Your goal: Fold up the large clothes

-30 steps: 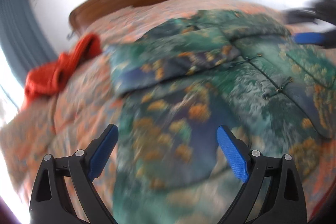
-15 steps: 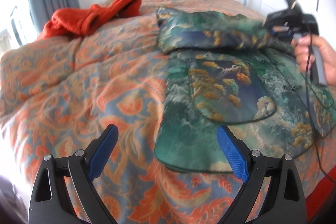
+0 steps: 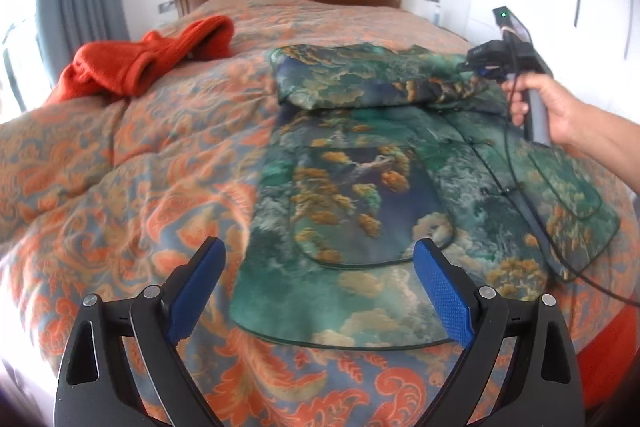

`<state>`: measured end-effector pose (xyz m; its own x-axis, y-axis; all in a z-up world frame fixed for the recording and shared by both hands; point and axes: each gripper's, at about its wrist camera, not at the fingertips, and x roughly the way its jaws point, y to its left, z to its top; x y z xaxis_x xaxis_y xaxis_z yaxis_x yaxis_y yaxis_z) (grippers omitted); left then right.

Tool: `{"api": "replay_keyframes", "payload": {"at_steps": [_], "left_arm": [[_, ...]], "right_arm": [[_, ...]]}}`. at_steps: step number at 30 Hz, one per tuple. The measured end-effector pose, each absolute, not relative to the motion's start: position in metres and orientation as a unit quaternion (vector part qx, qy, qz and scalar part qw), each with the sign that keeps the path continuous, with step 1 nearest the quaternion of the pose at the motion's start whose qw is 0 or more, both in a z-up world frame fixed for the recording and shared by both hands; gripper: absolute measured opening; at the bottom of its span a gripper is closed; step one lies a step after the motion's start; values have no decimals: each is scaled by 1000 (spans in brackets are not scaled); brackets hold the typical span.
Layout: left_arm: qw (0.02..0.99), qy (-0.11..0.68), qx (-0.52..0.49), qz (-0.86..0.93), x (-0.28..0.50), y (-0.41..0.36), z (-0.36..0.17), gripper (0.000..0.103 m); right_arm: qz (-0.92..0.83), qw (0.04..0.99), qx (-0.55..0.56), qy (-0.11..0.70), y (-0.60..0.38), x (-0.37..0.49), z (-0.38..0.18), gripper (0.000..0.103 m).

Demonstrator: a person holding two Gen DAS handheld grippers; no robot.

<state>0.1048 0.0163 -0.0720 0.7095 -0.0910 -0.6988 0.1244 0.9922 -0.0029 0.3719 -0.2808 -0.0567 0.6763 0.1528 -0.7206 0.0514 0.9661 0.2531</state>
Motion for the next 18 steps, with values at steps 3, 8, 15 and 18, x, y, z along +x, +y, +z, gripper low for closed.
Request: {"api": "replay_keyframes", "payload": {"at_steps": [3,8,15,18], "left_arm": [[919,386,38,-66,112,6,-77,96],[915,397,28,-68,125,3,-75,96],[919,386,15,-76,170,11,-51,96],[920,382,4,-86,204,7,-42,98]], "right_arm": [[17,899,149,412,-297,367,-76,21],[1,890,165,425,-304,371,-89,59],[-11,932,111,344,-303,333,-47,59],[52,940,65,331,-281,322,-39,59]]}}
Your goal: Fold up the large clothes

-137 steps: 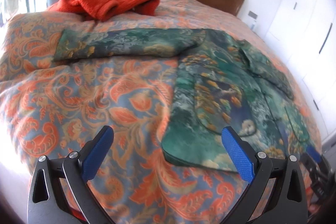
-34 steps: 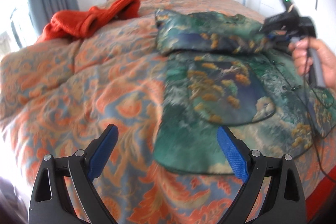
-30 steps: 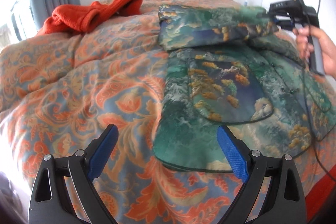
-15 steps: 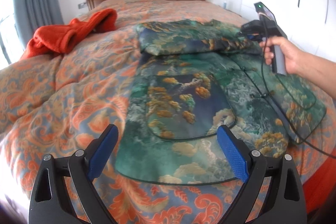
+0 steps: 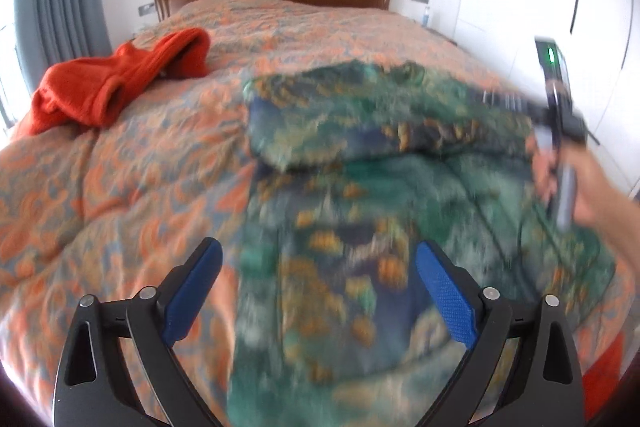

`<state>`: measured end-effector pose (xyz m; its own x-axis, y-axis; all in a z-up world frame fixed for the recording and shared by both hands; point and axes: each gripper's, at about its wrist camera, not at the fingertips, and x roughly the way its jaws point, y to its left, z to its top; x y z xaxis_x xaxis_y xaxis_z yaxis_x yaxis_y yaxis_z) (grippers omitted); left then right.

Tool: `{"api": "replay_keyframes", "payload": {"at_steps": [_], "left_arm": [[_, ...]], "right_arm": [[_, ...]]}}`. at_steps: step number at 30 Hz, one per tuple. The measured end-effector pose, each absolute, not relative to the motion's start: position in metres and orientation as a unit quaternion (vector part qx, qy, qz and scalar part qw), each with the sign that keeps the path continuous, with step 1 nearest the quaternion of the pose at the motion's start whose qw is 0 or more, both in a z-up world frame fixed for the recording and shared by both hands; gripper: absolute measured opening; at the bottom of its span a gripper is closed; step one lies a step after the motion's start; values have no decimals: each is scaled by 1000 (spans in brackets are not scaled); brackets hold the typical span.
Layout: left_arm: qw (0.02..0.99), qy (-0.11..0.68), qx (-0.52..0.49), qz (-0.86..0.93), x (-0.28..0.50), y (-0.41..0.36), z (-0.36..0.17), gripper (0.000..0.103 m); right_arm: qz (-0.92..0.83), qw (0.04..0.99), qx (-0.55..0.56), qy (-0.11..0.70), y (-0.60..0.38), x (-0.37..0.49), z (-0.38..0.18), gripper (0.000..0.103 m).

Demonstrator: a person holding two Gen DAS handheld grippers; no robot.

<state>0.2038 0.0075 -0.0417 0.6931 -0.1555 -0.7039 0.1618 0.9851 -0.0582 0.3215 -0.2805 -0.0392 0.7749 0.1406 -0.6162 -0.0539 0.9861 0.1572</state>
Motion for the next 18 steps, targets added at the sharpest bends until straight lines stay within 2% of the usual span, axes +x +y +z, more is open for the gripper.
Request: {"api": "replay_keyframes", "payload": {"at_steps": [3,6,12,15,18], "left_arm": [[915,392,-18,-97,245,2,-41,98],[907,405,-20,-113,291,-14,-49,98],[916,384,26,-111,376,-42,-75,93],[897,434,14,-90,426,-40,-113,88],[864,498,8,-75,454,-31,-163,91]], "right_arm": [[106,924,14,368,-252,330,-58,59],[74,896,8,439,-246,352,-98,59],[49,892,48,447,-250,359,-113,59],[50,891,49,448,-251,362,-116,59],[54,891,55,447,-253,365,-122,60]]}}
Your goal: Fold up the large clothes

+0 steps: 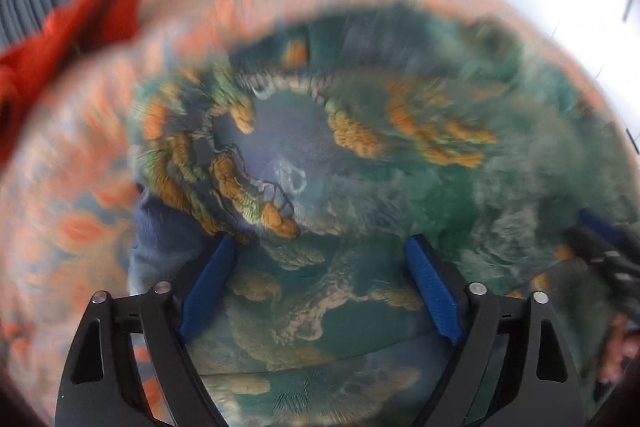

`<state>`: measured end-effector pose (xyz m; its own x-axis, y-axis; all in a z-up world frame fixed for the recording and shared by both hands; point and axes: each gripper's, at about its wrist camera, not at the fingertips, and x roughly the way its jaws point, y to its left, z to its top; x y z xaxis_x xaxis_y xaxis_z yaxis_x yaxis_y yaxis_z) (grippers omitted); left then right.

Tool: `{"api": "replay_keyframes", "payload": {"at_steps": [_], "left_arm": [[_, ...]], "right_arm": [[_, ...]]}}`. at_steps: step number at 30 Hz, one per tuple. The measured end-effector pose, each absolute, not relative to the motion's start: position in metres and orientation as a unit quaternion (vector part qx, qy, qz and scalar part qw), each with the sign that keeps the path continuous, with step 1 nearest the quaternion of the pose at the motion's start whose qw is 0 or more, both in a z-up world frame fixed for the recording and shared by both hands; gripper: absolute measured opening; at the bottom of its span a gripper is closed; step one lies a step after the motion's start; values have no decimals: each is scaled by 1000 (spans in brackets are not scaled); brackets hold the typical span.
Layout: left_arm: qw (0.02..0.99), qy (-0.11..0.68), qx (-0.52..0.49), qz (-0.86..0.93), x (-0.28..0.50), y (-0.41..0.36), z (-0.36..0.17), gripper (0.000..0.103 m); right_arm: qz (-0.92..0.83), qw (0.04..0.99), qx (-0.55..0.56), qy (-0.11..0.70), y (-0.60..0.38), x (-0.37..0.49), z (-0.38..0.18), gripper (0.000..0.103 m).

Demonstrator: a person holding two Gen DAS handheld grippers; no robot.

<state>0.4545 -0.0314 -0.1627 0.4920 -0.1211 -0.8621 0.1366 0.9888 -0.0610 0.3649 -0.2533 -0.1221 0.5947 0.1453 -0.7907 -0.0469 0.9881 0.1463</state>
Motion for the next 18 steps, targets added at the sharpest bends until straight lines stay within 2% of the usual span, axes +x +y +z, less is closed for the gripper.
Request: {"api": "replay_keyframes", "payload": {"at_steps": [6,11,14,18], "left_arm": [[878,472,1,-74,439,-27,-168,93],[895,439,-13,-82,419,-21,-126,95],[901,424,-56,-73,435,-7,-105,98],[897,434,-76,-19,478,6,-118,98]], "right_arm": [[60,893,42,445,-251,363,-130,60],[70,896,56,434,-258,360,-133,60],[74,898,66,429,-261,360,-134,60],[76,899,69,425,-263,359,-135,60]]}}
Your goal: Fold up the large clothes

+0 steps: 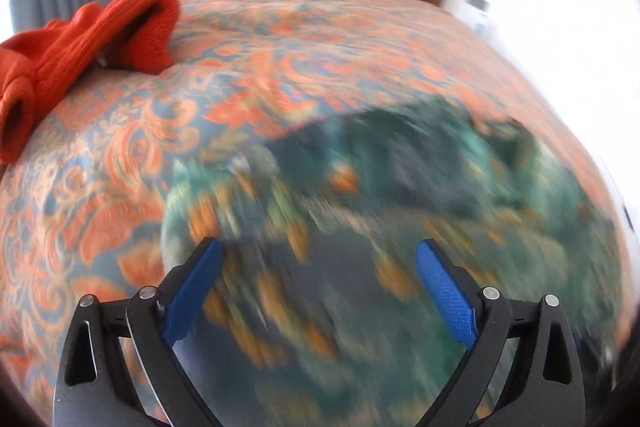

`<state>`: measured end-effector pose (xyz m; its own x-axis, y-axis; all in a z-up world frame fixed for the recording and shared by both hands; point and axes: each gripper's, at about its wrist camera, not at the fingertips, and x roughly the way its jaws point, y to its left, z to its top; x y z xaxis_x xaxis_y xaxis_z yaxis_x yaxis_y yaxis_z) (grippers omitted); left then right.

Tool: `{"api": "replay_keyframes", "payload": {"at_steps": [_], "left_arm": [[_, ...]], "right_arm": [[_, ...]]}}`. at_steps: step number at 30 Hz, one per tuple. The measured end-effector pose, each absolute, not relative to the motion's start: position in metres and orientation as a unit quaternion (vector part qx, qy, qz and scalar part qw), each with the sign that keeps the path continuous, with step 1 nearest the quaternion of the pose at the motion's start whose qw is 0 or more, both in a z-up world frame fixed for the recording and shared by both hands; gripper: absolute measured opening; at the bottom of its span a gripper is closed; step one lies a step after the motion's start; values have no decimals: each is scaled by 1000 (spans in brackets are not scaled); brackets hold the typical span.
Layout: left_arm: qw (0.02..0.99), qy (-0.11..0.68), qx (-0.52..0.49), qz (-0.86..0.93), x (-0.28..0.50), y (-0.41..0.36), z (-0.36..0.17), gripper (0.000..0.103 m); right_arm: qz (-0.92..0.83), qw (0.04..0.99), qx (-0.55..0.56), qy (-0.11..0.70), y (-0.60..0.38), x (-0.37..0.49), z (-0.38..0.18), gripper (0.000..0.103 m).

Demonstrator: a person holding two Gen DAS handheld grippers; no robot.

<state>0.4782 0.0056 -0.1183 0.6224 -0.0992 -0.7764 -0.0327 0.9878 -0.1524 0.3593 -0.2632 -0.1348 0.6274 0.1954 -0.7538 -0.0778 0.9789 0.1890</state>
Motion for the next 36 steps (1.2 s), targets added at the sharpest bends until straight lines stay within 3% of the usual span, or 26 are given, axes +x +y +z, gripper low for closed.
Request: {"api": "replay_keyframes", "payload": {"at_steps": [5,11,18,24,30,36], "left_arm": [[857,496,-128,43,507,25,-165,103],[871,473,-128,30,480,31,-148,101],[893,436,-112,-18,367,75,-91,101],[890,449,-54,59,281,149,-109,101],[876,469,-27,113,267,174,-166,103],[887,445,-3,121,262,165,-181,103]], "right_arm": [[76,903,65,417,-263,352,-135,60],[73,906,50,414,-258,351,-136,60],[71,908,49,409,-258,352,-136,60],[80,914,85,388,-270,341,-112,60],[90,932,103,335,-265,259,-44,62],[101,944,80,304,-235,145,-12,67]]}}
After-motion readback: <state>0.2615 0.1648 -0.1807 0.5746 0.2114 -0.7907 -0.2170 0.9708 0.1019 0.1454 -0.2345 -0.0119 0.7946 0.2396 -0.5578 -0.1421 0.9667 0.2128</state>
